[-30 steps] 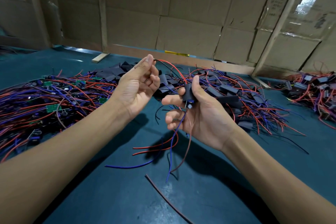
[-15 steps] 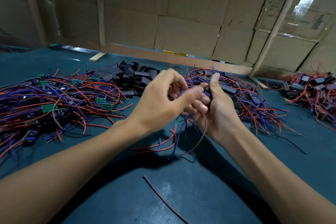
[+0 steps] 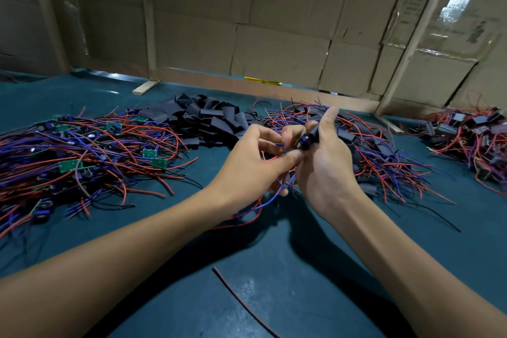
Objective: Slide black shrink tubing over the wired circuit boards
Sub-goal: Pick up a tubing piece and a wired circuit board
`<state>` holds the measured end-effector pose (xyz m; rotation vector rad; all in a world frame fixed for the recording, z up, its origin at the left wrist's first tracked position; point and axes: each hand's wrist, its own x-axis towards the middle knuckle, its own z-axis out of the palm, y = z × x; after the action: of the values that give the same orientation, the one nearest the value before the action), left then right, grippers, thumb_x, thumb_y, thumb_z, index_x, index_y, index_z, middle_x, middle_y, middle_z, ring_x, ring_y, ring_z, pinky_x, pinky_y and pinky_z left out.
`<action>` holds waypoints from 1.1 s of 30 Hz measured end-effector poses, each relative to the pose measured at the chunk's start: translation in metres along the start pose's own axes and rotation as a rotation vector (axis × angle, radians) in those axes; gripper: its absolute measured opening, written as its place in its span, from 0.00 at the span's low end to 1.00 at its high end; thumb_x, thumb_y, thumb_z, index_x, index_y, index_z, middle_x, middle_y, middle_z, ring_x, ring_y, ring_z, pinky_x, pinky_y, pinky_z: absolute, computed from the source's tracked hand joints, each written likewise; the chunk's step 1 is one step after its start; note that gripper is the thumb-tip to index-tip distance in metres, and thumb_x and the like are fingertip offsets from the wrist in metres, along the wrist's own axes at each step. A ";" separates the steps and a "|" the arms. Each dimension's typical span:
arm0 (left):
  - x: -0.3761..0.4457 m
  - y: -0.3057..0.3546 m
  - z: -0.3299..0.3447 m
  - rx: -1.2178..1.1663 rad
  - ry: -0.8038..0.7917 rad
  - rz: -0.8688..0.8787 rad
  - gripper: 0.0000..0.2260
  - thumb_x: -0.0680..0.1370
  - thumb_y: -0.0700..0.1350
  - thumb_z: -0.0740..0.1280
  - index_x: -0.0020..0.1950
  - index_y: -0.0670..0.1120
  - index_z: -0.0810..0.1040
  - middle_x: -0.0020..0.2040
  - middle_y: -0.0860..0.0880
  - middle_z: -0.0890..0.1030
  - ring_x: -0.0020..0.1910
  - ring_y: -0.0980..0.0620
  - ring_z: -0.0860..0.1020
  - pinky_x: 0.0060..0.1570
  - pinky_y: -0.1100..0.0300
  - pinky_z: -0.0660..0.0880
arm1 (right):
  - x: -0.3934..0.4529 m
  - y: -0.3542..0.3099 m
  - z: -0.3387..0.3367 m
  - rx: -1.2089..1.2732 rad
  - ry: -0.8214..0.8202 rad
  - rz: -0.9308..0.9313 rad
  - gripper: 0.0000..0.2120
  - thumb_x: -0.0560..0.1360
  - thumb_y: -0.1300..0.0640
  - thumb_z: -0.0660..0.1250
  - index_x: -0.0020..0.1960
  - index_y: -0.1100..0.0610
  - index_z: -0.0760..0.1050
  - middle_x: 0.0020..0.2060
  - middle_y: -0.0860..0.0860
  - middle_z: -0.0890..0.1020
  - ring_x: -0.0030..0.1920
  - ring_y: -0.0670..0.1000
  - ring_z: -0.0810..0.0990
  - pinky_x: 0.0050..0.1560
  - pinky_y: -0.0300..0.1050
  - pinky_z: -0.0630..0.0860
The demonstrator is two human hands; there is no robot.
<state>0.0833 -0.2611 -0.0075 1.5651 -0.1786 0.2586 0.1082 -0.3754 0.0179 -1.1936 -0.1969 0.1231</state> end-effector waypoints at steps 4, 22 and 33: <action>0.000 0.004 0.001 -0.124 -0.076 -0.053 0.08 0.76 0.39 0.74 0.52 0.39 0.79 0.40 0.45 0.82 0.32 0.50 0.79 0.25 0.61 0.74 | 0.000 -0.004 -0.003 0.098 0.004 0.039 0.32 0.81 0.32 0.47 0.63 0.60 0.67 0.52 0.62 0.81 0.50 0.65 0.78 0.31 0.50 0.75; 0.012 0.011 -0.020 -0.513 -0.373 -0.385 0.02 0.77 0.40 0.71 0.48 0.47 0.83 0.45 0.44 0.83 0.29 0.60 0.74 0.23 0.69 0.60 | 0.006 0.005 -0.009 0.128 -0.170 0.010 0.31 0.80 0.30 0.45 0.40 0.50 0.75 0.54 0.55 0.86 0.29 0.48 0.78 0.42 0.49 0.77; 0.015 0.008 -0.016 -0.504 -0.349 -0.490 0.08 0.74 0.42 0.74 0.35 0.49 0.85 0.43 0.45 0.85 0.32 0.57 0.79 0.26 0.67 0.70 | 0.006 0.007 -0.006 0.150 -0.234 0.090 0.33 0.77 0.25 0.40 0.40 0.49 0.72 0.62 0.49 0.84 0.73 0.54 0.72 0.65 0.52 0.65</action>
<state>0.0950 -0.2440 0.0042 1.0946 -0.1136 -0.4216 0.1158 -0.3771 0.0097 -1.0368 -0.3335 0.3515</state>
